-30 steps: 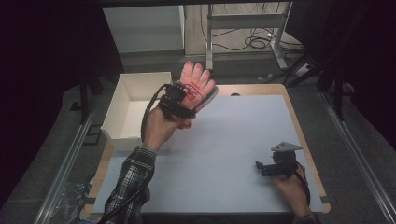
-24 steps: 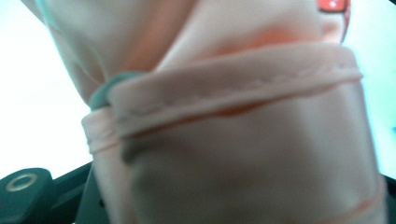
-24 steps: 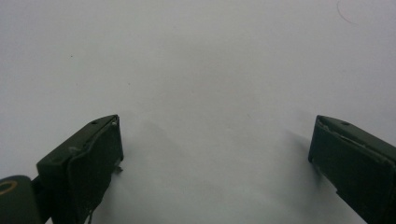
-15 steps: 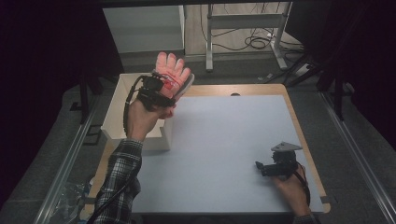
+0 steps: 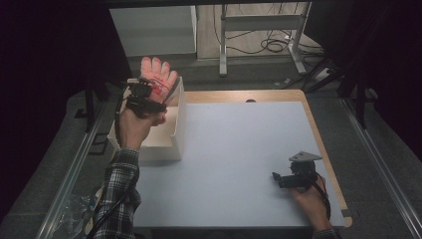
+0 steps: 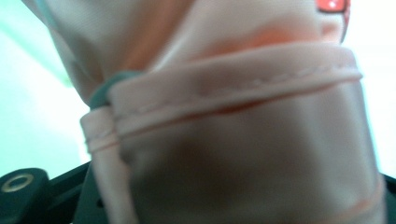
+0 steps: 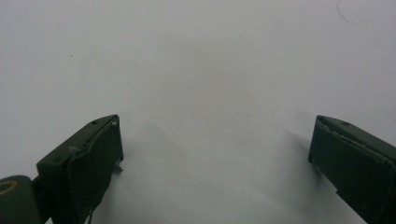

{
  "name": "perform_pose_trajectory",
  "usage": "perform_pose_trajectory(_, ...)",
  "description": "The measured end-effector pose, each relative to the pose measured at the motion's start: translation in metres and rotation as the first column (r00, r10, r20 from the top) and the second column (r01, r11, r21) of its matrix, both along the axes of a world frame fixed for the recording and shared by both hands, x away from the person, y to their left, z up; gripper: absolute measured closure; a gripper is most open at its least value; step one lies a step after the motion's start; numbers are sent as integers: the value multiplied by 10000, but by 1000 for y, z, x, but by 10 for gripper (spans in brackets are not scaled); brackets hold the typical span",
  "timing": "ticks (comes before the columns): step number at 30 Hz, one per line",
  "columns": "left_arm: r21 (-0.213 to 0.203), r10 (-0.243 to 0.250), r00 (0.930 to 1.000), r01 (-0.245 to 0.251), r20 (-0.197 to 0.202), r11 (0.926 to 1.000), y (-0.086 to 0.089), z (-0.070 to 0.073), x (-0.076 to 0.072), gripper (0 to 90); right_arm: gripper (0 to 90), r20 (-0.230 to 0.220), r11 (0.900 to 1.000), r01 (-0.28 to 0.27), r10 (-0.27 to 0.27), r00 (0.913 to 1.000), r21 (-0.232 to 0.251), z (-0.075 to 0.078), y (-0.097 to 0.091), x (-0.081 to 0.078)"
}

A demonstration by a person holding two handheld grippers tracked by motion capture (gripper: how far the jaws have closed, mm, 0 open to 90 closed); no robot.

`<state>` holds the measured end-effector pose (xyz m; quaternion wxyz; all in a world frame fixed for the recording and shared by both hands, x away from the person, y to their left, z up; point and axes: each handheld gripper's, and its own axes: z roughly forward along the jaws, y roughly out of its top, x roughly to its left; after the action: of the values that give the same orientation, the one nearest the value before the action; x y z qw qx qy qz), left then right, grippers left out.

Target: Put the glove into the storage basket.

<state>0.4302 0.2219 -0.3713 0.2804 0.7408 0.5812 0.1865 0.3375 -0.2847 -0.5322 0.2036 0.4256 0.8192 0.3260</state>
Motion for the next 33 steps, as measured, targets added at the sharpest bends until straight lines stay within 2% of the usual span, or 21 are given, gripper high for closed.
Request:
perform_pose_trajectory(5,90,378,9992,-376,-154,9993,12,-16,2,477,34,4,10000,6,-6,10000,-2,0,0,0)
perform_pose_trajectory(10,115,553,9982,-550,-251,9984,13,-35,7,474,34,0,10000,9,-9,10000,2,0,0,0)
perform_pose_trajectory(17,305,598,9970,-583,-501,9978,3,-61,19,468,33,1,10000,5,-5,10000,3,0,0,0)
perform_pose_trajectory(25,577,513,9952,-466,-829,9972,-12,-77,34,456,34,7,10000,3,-3,10000,2,0,0,0)
perform_pose_trajectory(33,826,628,9884,-517,-1381,9952,-21,-94,49,436,34,9,10000,-3,3,10000,2,0,0,0)
